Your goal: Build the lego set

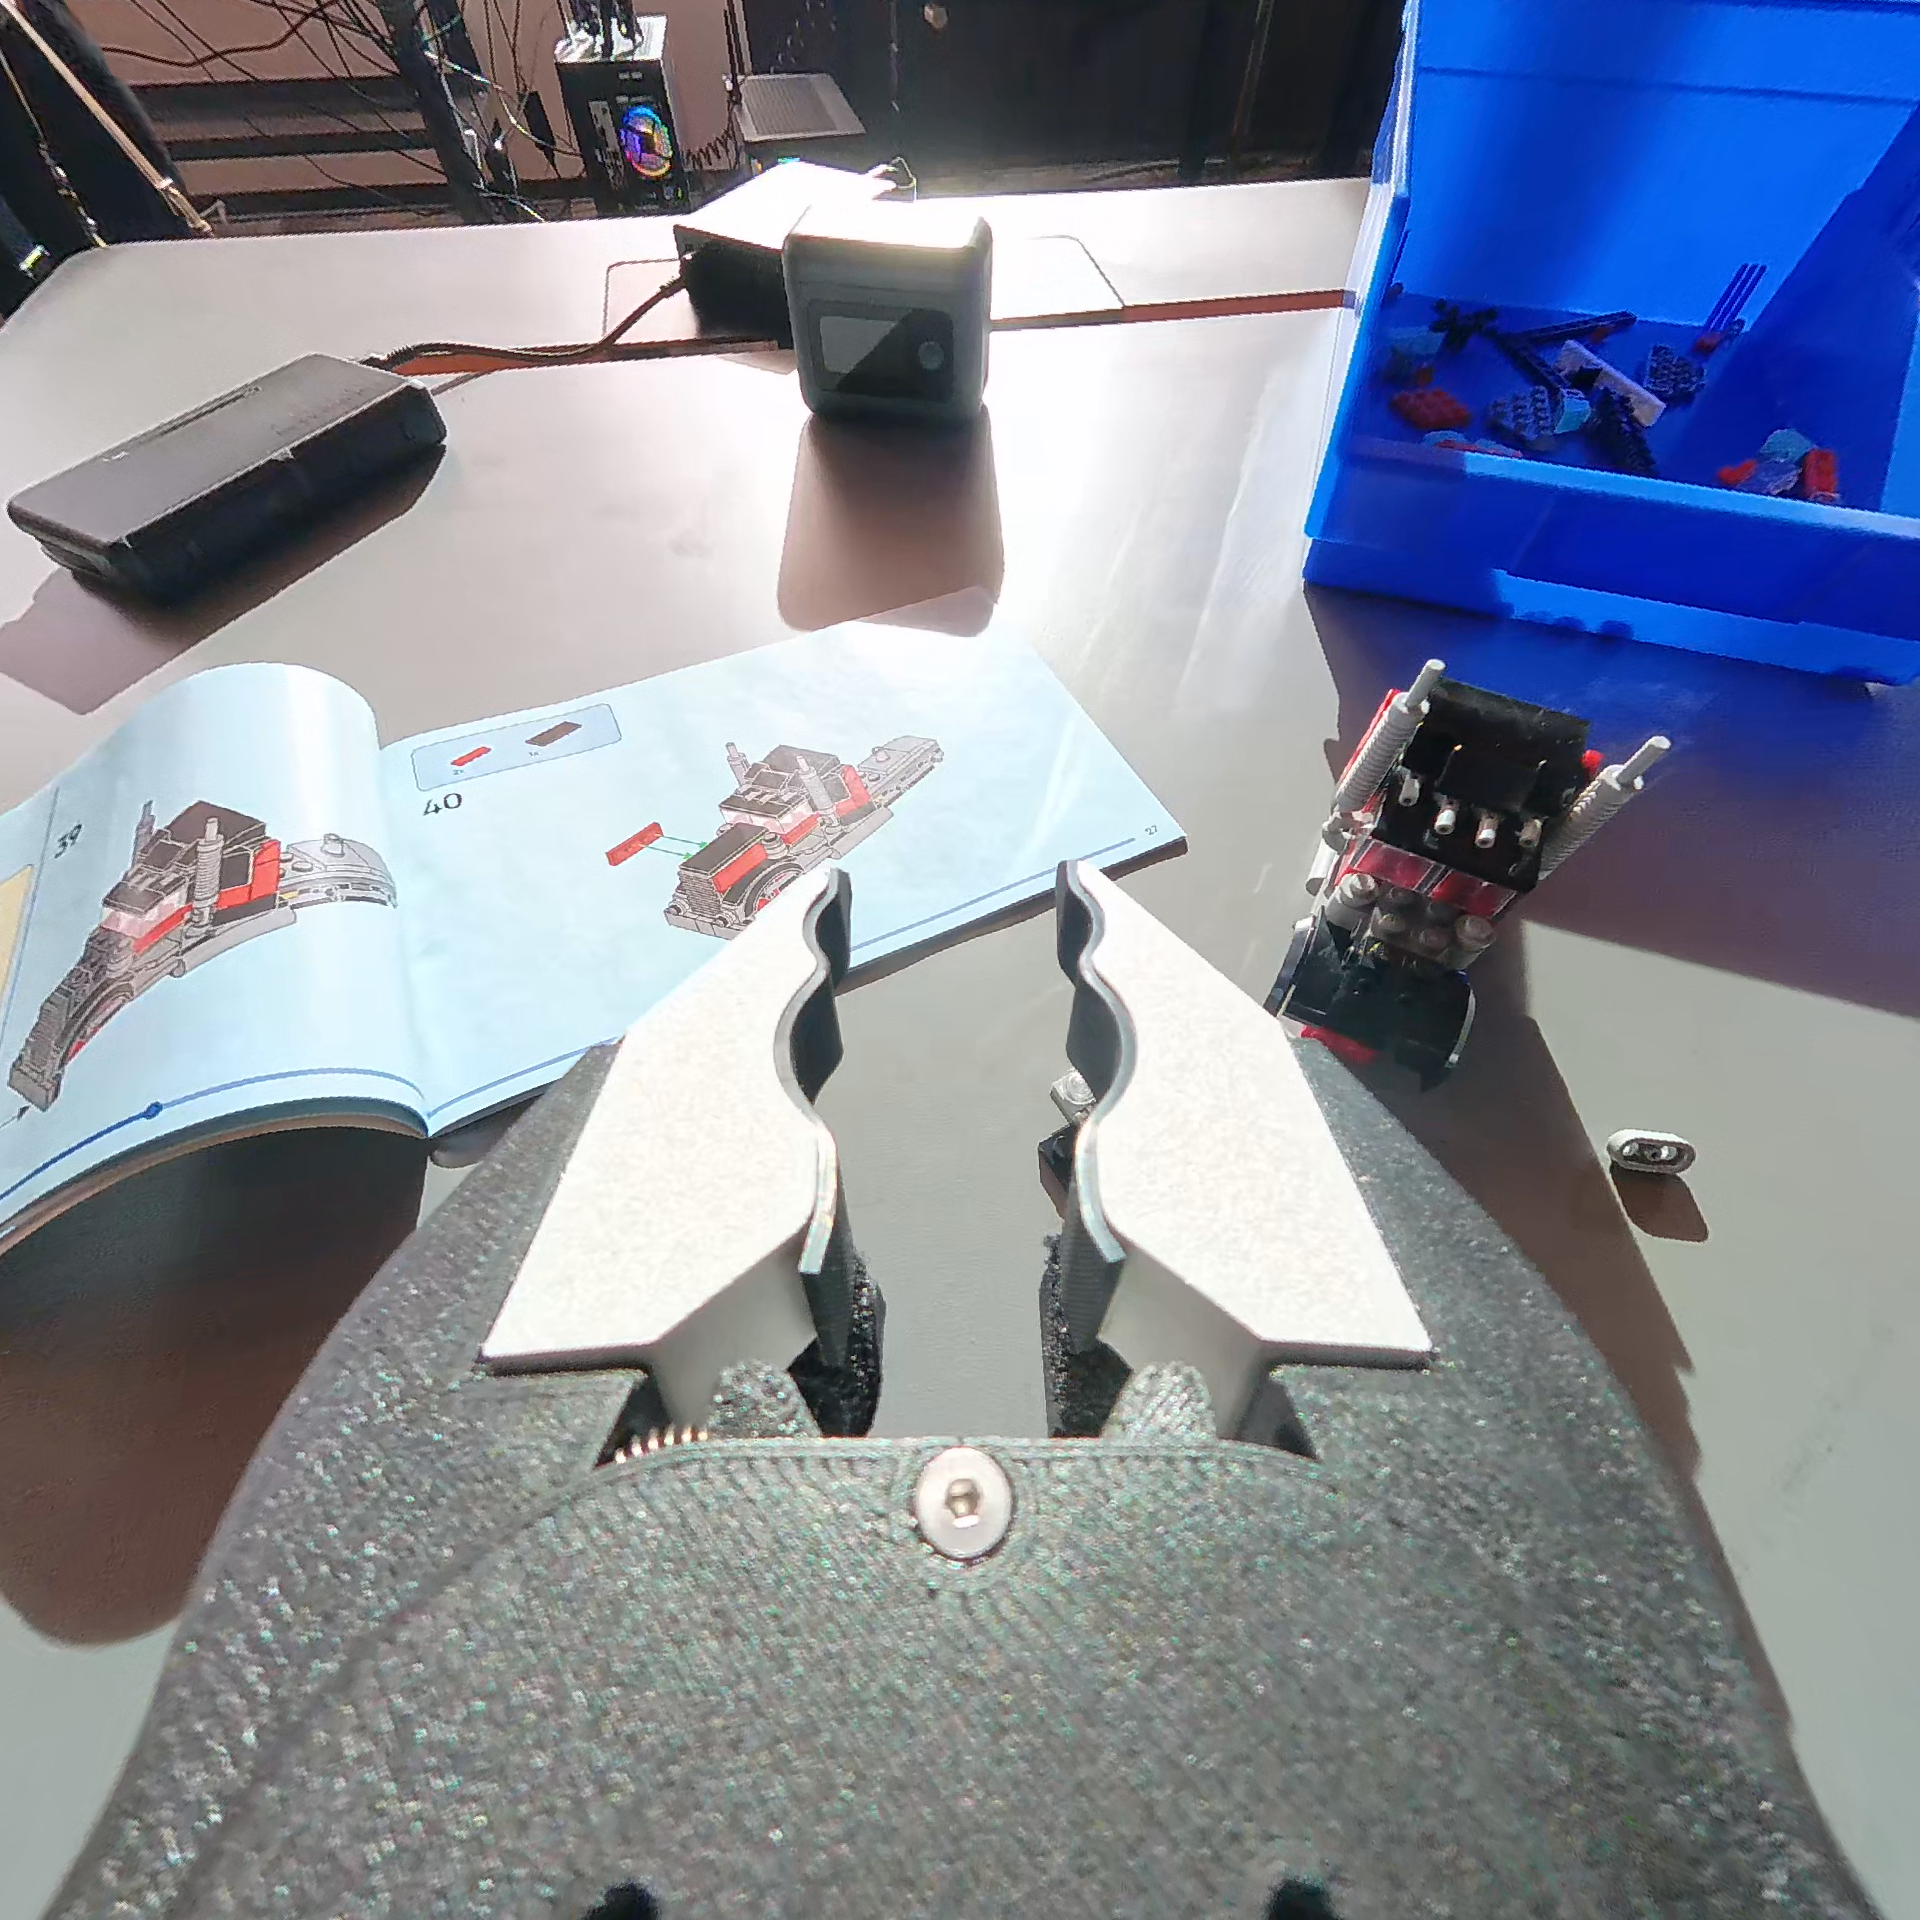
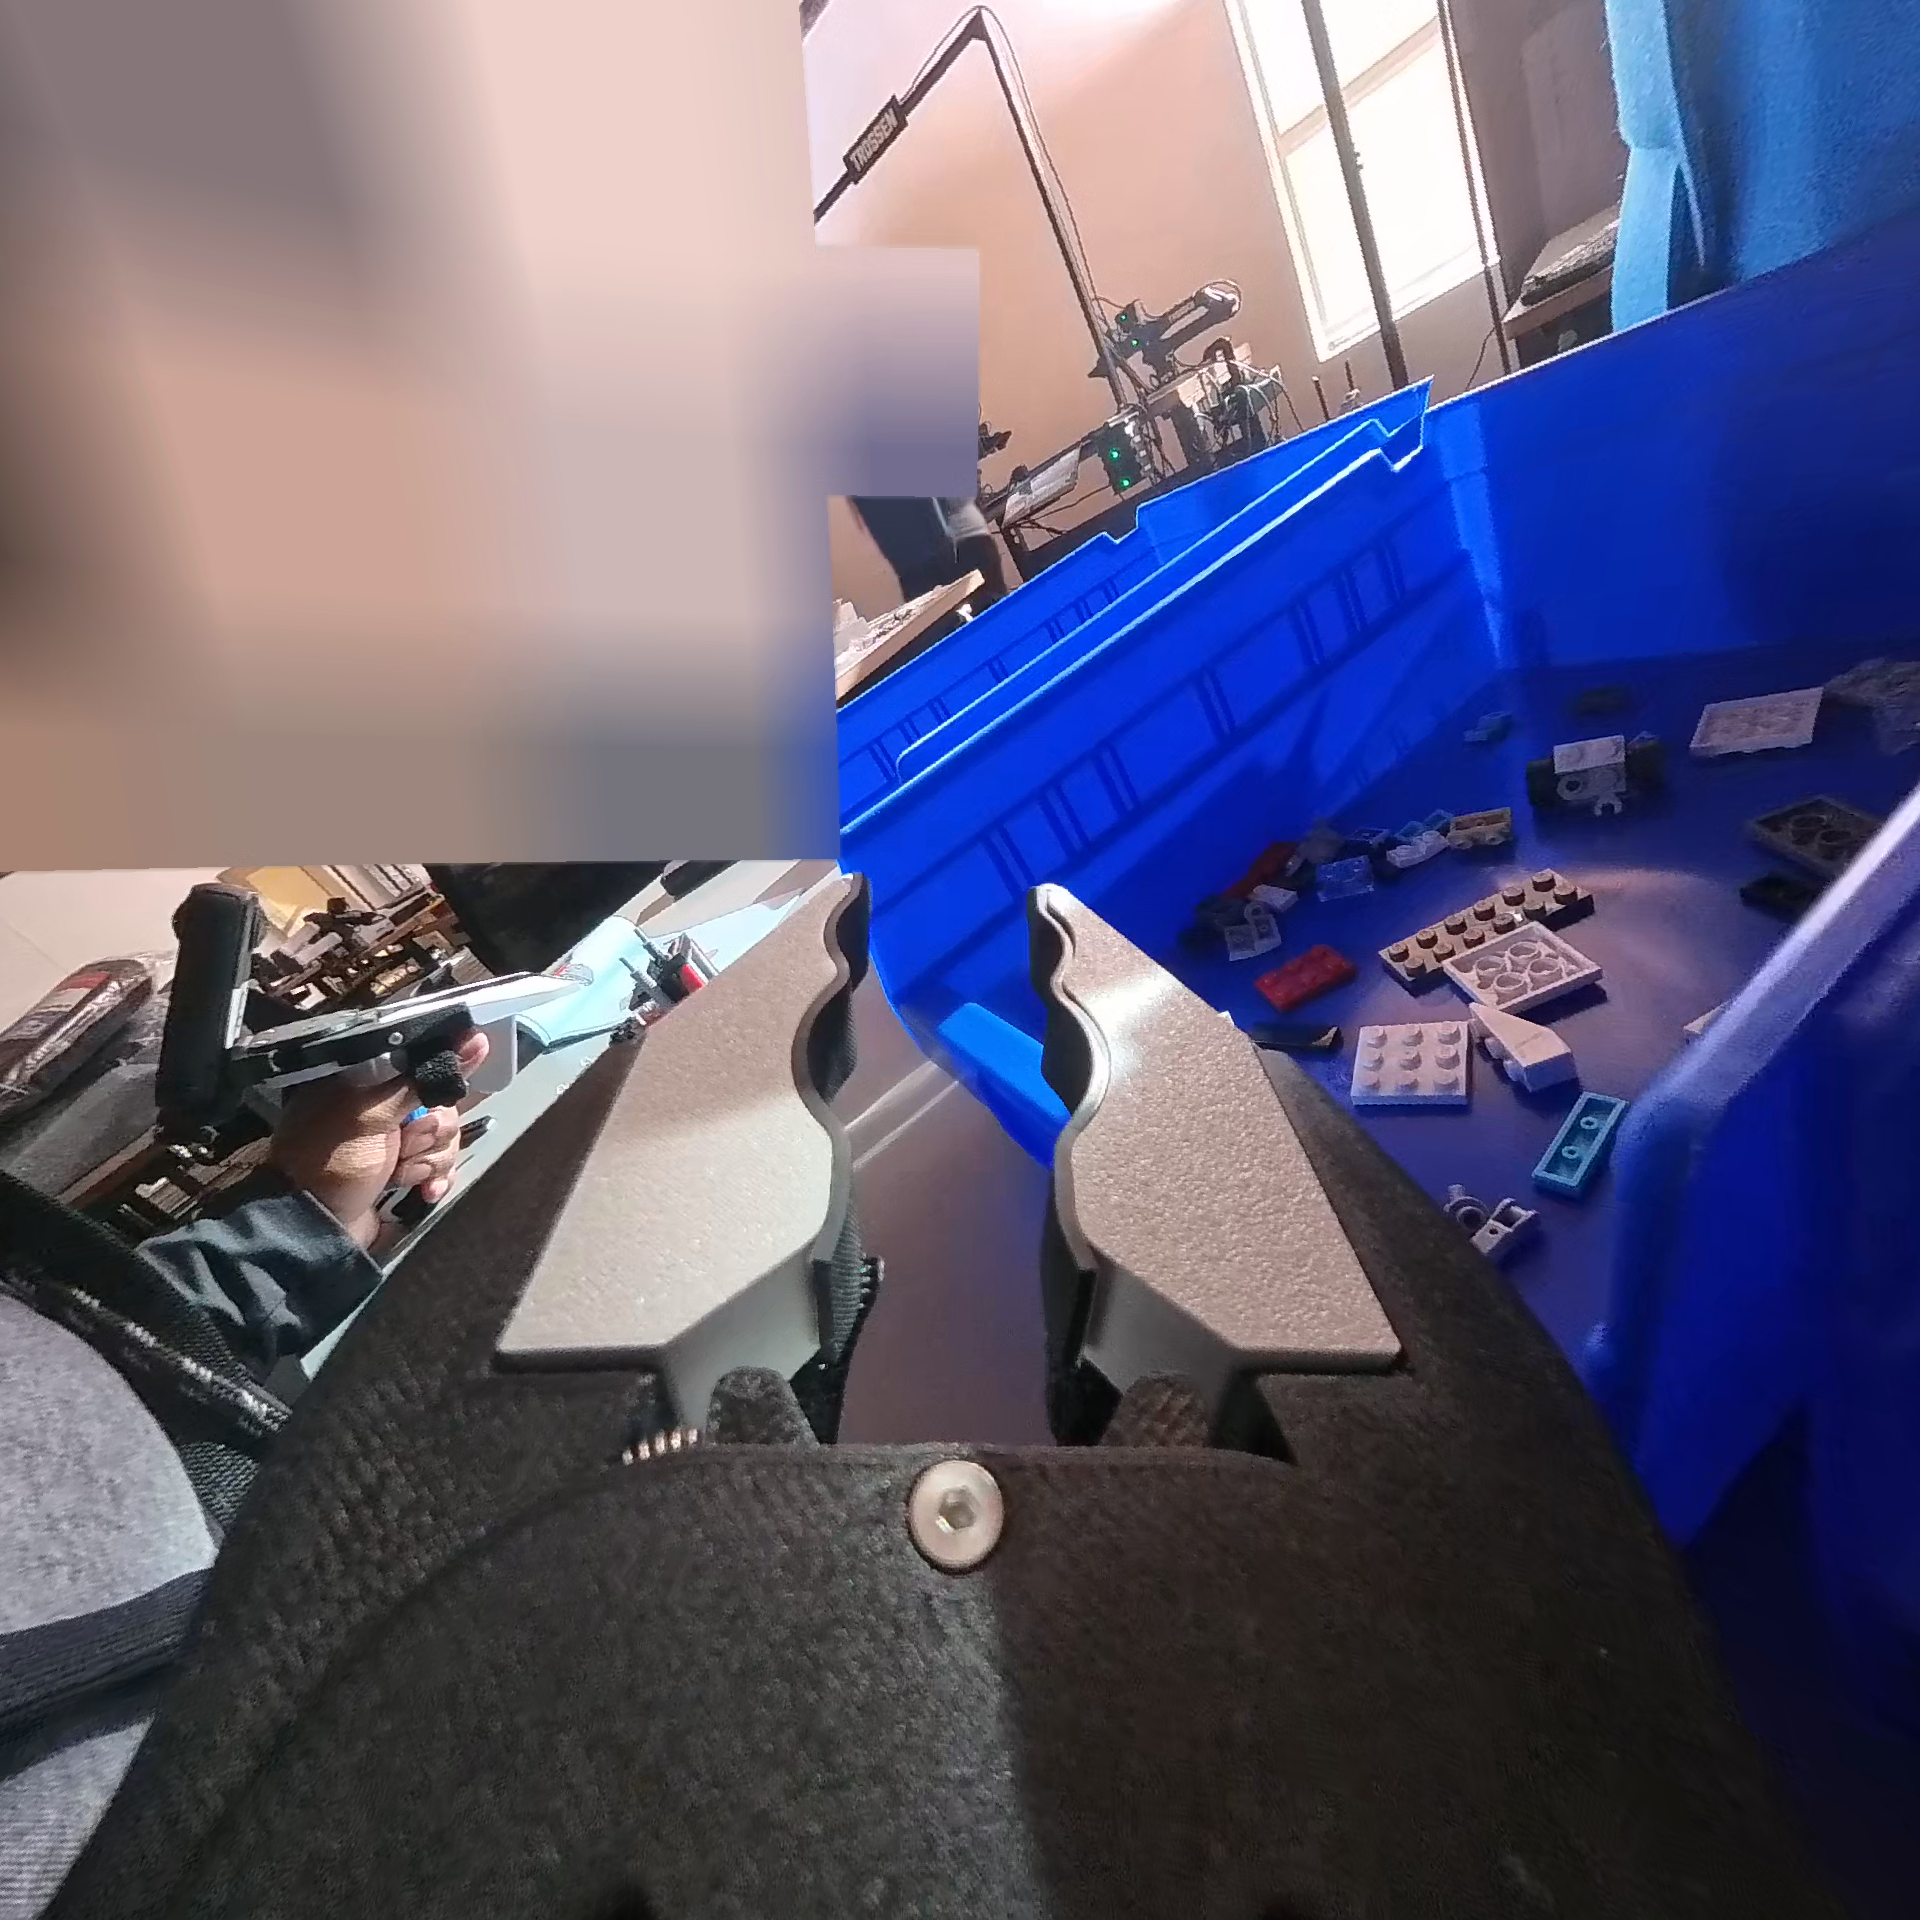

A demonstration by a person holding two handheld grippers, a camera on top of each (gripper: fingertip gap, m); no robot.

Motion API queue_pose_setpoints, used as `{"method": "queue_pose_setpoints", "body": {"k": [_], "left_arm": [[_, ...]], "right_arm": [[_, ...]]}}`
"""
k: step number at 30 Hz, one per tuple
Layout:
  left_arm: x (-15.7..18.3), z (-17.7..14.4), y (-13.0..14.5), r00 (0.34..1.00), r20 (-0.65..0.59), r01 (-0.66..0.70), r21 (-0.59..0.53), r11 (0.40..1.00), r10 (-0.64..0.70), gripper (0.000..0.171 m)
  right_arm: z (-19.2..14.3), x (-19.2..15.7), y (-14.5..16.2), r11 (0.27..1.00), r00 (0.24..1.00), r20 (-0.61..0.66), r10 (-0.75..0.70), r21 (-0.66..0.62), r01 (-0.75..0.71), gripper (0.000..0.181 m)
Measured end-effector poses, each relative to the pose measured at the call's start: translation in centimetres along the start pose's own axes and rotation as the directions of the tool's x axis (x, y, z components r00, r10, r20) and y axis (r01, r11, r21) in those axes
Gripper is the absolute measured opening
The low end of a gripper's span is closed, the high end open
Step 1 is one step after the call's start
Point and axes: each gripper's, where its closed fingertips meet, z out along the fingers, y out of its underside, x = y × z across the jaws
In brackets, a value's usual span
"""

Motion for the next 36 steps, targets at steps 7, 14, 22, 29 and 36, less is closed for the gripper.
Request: {"method": "queue_pose_setpoints", "body": {"k": [7, 14, 22, 29, 36], "left_arm": [[0.01, 0.06, 0.04, 1.000, 0.000, -0.001, -0.004, 1.000, 0.001, 0.041], [0.00, 0.11, 0.12, 1.000, 0.001, -0.001, -0.010, 1.000, 0.001, 0.041], [-0.01, 0.17, 0.17, 1.000, 0.006, -0.005, -0.016, 1.000, 0.005, 0.041], [0.02, 0.16, 0.15, 1.000, 0.010, -0.013, -0.015, 1.000, 0.013, 0.041], [0.03, 0.16, 0.16, 1.000, 0.009, -0.012, -0.015, 1.000, 0.013, 0.041]], "right_arm": [[-0.03, -0.01, -0.02, 1.000, 1.000, 0.000, -0.001, 0.002, 0.001, 0.029], [0.03, -0.05, 0.11, 1.000, 1.000, -0.001, -0.004, -0.005, 0.004, 0.029], [0.07, 0.15, 0.38, 1.000, 1.000, -0.010, -0.005, -0.029, 0.005, 0.023], [0.00, 0.09, 0.30, 1.000, 1.000, -0.008, -0.008, -0.023, 0.008, 0.003], [0.13, 0.28, 0.47, 0.999, 1.000, -0.021, -0.010, -0.036, 0.009, 0.000]]}}
